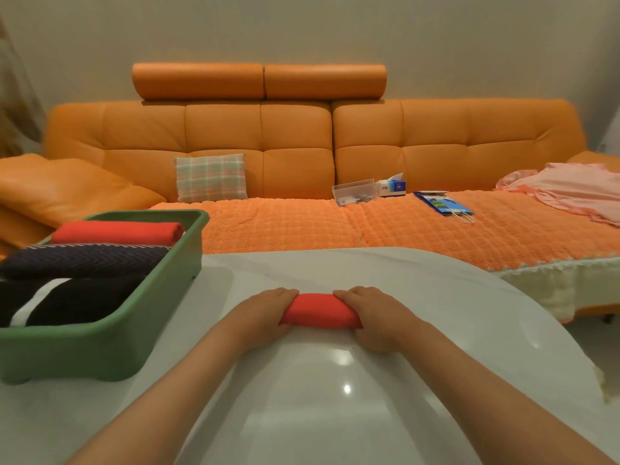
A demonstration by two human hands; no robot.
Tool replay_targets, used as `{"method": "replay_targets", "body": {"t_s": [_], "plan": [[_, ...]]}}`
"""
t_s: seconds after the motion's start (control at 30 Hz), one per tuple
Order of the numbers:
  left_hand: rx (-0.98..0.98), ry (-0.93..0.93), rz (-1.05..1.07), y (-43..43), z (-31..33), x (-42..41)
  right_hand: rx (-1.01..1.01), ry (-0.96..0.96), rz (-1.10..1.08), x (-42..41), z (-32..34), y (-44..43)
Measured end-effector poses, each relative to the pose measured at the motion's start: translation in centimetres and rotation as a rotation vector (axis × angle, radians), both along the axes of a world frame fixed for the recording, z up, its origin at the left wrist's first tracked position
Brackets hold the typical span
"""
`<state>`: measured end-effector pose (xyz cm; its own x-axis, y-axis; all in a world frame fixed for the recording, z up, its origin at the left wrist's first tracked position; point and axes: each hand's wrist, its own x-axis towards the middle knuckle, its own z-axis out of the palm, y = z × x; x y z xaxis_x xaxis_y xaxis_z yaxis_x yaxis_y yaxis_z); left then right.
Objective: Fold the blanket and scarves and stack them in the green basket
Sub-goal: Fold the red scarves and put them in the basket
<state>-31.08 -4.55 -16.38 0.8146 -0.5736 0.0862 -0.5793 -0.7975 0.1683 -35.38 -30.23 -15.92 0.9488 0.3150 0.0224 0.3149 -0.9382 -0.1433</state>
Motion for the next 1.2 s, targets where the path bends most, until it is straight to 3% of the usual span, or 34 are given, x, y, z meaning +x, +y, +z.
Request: {"method": "replay_targets", "body": {"t_s": [0.23, 0.5, 0.7, 0.97, 1.13, 1.2], "plan": [[0.197, -0.162, 0.021, 1.1, 3.1, -1.2, -0.135, -0.091, -0.007, -1.3, 1.4, 2.8], [0.048, -0.435, 0.141, 9.3, 13.3, 0.0, 0.137, -0.484, 0.045, 1.9, 9.0, 10.4], [0.051, -0.4, 0.28, 20.9, 16.5, 4.1, 0.044, -0.56, 0.128, 8.2, 12.9, 21.2], [0.115, -0.337, 0.393, 30.8, 17.3, 12.6, -0.016, -0.54, 0.159, 17.9, 13.2, 32.3], [0.28, -0.256, 0.494, 33.2, 15.4, 16.0, -0.018, -0.44, 0.197, 21.6, 11.2, 35.6], [0.2, -0.113, 0.541, 34.1, 14.0, 16.9, -0.036, -0.364, 0.243, 22.6, 10.4, 35.9]]}}
